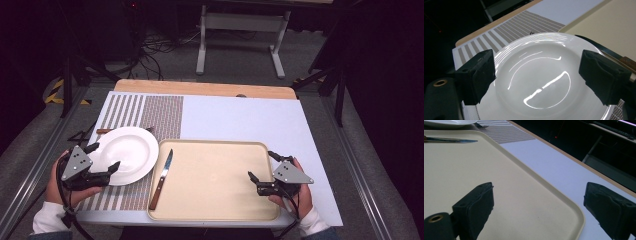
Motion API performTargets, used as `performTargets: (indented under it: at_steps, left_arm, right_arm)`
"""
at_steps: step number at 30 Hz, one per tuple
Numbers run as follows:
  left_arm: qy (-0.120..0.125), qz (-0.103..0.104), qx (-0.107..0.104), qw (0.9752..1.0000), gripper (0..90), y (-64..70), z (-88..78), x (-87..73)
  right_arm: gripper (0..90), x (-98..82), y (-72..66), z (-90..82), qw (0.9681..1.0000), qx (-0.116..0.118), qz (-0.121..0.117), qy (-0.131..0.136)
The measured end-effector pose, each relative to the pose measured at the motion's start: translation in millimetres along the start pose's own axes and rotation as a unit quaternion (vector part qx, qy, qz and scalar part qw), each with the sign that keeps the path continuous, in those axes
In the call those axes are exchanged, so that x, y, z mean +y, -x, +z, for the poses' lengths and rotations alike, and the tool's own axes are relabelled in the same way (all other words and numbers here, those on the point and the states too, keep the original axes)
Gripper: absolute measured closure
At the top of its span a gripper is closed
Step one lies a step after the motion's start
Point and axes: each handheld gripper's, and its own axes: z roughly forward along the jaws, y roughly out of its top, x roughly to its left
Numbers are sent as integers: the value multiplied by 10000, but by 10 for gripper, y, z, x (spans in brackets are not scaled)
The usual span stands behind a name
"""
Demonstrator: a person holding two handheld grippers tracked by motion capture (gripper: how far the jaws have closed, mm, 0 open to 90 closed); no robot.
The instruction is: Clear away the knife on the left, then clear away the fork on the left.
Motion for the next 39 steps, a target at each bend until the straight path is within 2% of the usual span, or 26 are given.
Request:
performTargets:
  at_steps: [2,3,10,23,29,32,35,39]
  left_arm:
    - [5,-45,7,10000,145,-17,11,-8]
    - [-8,13,25,10000,145,-31,11,-8]
    - [-13,-100,41,9999,138,-63,37,-11]
    - [-50,-55,84,9999,136,-131,38,-24]
    - [-52,-225,79,9997,126,-204,37,-50]
    - [-110,-201,77,9997,122,-281,59,-62]
    - [-244,-209,52,9995,111,-375,82,-82]
    - [-360,-370,43,9987,103,-561,127,-108]
  right_arm:
    - [100,-4,4,-13,10000,-28,5,-2]
    - [100,-7,5,-24,10000,-36,14,-4]
    - [100,-22,2,-62,10000,-41,40,0]
    - [98,-35,1,-123,10000,-30,55,60]
    - [98,-40,4,-118,10000,10,68,52]
    - [98,-29,12,-124,9997,82,123,170]
    - [98,-28,5,-106,9998,99,101,133]
    - [100,-32,7,-111,9999,65,90,92]
